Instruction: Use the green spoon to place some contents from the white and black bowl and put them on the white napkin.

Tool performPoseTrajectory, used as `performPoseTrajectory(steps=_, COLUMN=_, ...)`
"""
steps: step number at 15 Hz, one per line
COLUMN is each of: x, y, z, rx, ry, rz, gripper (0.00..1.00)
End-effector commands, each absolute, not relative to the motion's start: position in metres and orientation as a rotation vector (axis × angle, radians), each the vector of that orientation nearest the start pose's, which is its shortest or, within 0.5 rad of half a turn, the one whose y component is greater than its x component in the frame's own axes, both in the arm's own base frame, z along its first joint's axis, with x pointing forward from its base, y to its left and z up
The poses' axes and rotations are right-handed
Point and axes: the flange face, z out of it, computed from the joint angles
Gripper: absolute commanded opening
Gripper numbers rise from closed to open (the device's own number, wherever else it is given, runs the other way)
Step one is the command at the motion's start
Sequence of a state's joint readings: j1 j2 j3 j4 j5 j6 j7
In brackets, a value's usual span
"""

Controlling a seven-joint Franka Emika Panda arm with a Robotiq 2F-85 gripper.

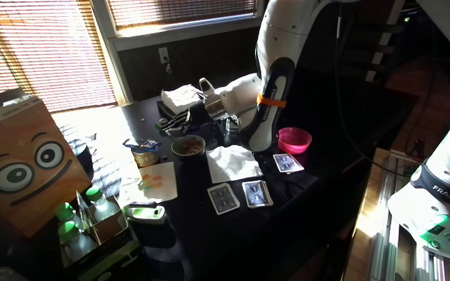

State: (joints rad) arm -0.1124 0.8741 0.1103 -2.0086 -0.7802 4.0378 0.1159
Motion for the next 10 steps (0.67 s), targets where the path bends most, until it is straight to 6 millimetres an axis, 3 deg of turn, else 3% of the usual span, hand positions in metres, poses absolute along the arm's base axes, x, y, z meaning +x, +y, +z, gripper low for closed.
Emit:
performPoseTrajectory(steps=1, x=0.577, y=0.092, z=0.166, rx=-2.308, ry=-0.834, rz=-1.398, gripper=0.06)
performPoseTrajectory(steps=10, x=0.586, y=0.112, z=0.171, rx=-2.411, ry=-0.922, rz=-1.249, gripper=0.06)
